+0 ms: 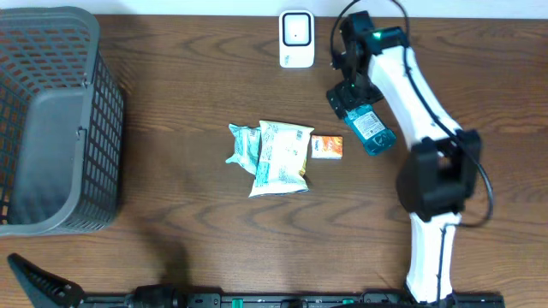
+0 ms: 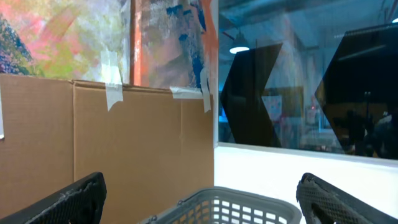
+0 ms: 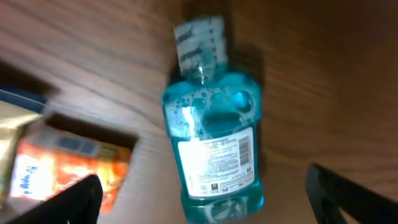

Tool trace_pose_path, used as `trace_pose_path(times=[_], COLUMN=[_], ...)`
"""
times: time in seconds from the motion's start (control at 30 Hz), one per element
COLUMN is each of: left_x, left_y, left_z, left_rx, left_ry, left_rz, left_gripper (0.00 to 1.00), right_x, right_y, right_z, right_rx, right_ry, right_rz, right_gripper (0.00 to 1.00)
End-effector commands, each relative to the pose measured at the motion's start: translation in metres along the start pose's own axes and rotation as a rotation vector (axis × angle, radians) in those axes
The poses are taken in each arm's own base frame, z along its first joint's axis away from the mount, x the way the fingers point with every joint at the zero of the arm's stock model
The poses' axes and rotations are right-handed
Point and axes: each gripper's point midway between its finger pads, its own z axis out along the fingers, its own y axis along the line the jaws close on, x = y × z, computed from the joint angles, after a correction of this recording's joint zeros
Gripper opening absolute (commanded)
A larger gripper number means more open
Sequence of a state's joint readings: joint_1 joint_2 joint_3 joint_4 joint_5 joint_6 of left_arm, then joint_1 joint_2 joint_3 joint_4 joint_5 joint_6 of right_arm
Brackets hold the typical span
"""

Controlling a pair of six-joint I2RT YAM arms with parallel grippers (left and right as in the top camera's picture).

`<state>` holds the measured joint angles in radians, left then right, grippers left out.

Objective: Scan the item barcode
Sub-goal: 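Grasp the mouthwash bottle by its cap with the right gripper, then lift the bottle and carry it toward the back right corner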

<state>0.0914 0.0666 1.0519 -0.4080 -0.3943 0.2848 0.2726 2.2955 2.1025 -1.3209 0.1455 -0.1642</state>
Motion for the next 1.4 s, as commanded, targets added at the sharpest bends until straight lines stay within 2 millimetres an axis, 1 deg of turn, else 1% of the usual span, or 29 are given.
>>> trace_pose_path(times=[0.0, 0.13, 0.2, 0.23, 0.3, 0.33, 0.47, 0.6, 0.67, 0.73, 0.77, 0.87, 0.9, 0.97, 1.03, 1.1, 1.27, 1.37], left_x=[0.006, 0.016, 0.021, 0.024, 0.03, 0.032, 0.04, 0.044, 0.043, 0.043, 0.044, 0.045, 0.045, 0.045, 0.045, 0.045, 0.045, 0.043], left_y=[-0.001, -0.004, -0.012, -0.017, -0.026, -0.03, -0.034, -0.033, -0.033, -0.033, -0.033, -0.033, -0.033, -0.033, -0.033, -0.033, -0.033, -0.035], left_z=[-0.001, 0.002, 0.004, 0.005, 0.007, 0.008, 0.01, 0.01, 0.01, 0.01, 0.01, 0.011, 0.011, 0.011, 0.011, 0.011, 0.011, 0.011], left_rx=[-0.012, -0.021, 0.01, 0.031, 0.073, 0.087, 0.088, 0.072, 0.071, 0.071, 0.071, 0.071, 0.072, 0.072, 0.072, 0.072, 0.072, 0.084], left_ry=[0.005, 0.027, 0.035, 0.038, 0.046, 0.049, 0.066, 0.074, 0.074, 0.074, 0.074, 0.077, 0.078, 0.078, 0.078, 0.078, 0.078, 0.071], left_rz=[-0.005, 0.016, 0.025, 0.029, 0.039, 0.043, 0.061, 0.071, 0.071, 0.072, 0.072, 0.072, 0.073, 0.073, 0.073, 0.073, 0.073, 0.06], left_gripper=[0.98, 0.98, 0.98, 0.98, 0.98, 0.98, 0.98, 0.98, 0.98, 0.98, 0.98, 0.98, 0.98, 0.98, 0.98, 0.98, 0.98, 0.98], right_x=[-0.017, -0.023, -0.025, -0.028, -0.033, -0.035, -0.038, -0.036, -0.036, -0.037, -0.038, -0.037, -0.037, -0.037, -0.038, -0.041, -0.052, -0.054], right_y=[-0.009, -0.016, -0.017, -0.017, -0.023, -0.024, -0.009, 0.009, 0.012, 0.013, 0.013, 0.009, 0.009, 0.007, 0.004, 0.001, -0.007, -0.013], right_z=[-0.001, 0.017, 0.026, 0.03, 0.041, 0.046, 0.072, 0.092, 0.096, 0.095, 0.094, 0.092, 0.089, 0.083, 0.072, 0.057, 0.004, -0.034], right_rx=[0.021, 0.005, -0.029, -0.049, -0.048, -0.051, -0.091, -0.098, -0.088, -0.088, -0.088, -0.071, -0.07, -0.07, -0.068, -0.066, -0.055, -0.052], right_ry=[-0.021, -0.014, -0.02, -0.028, -0.041, -0.043, -0.02, 0.018, 0.024, 0.022, 0.019, 0.022, 0.024, 0.025, 0.02, 0.004, -0.074, -0.132], right_rz=[-0.04, -0.019, -0.003, 0.014, 0.072, 0.087, 0.073, 0.008, -0.007, -0.009, -0.008, 0.025, 0.036, 0.047, 0.056, 0.058, 0.081, 0.126], right_gripper=[0.99, 0.99, 0.99, 0.96, 0.87, 0.85, 0.82, 0.73, 0.62, 0.45, 0.35, 0.15, 0.09, 0.02, 0.01, 0.01, 0.01, 0.01])
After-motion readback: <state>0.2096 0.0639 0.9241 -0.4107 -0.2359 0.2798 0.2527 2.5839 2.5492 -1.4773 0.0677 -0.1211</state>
